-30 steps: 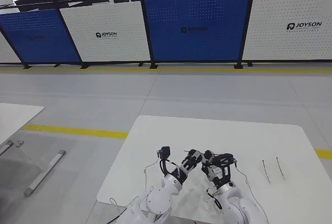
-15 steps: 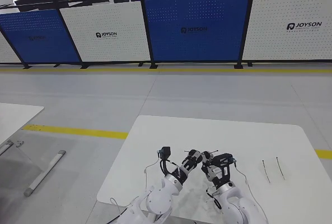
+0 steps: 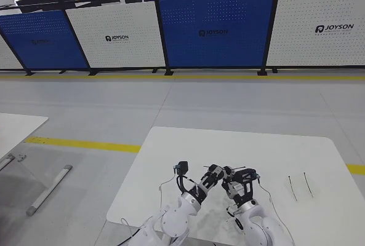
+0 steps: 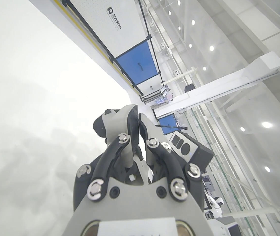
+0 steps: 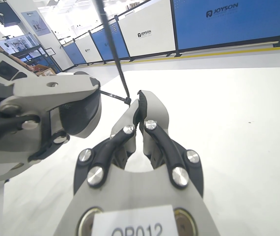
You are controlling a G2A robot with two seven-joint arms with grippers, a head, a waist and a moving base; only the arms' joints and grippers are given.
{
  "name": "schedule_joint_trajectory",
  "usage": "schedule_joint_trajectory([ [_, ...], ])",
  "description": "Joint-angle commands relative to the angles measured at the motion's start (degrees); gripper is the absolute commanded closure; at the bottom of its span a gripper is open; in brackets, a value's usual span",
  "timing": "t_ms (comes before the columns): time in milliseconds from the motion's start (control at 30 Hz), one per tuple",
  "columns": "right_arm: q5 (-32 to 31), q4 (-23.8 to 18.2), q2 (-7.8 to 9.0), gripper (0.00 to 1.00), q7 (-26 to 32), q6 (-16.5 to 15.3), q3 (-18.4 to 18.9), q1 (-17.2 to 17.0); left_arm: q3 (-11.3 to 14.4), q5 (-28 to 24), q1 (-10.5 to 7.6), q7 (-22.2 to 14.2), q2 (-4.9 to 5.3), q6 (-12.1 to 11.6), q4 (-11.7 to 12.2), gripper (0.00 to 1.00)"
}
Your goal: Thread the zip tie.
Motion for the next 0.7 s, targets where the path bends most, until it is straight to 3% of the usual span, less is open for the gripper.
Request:
schedule_joint_trajectory([
  [0, 0.0, 0.0, 0.0, 1.0, 0.1, 0.0, 0.0, 0.0, -0.1, 0.0, 0.03, 0.1, 0.01, -0.1, 0.0, 1.0],
  [133, 0.0, 0.2, 0.06, 1.0, 0.5, -0.7, 0.0, 0.0, -0.2, -0.2, -0.02, 0.3, 0.0, -0.1, 0.0, 1.0],
  [200, -0.2, 0.1, 0.12, 0.75, 0.3, -1.0, 0.2, -0.1, -0.2, -0.3, -0.11, 0.3, -0.01, 0.1, 0.2, 1.0],
  [267, -0.5, -0.2, 0.21, 0.69, -0.2, -1.4, 0.4, -0.3, -0.1, -0.3, -0.24, 0.3, -0.04, 0.3, 0.3, 1.0],
  [667, -0.8, -1.6, 0.4, 0.72, -0.5, -0.6, 1.0, -1.1, 0.0, -0.3, -0.4, 0.3, -0.08, 0.7, 0.4, 1.0],
])
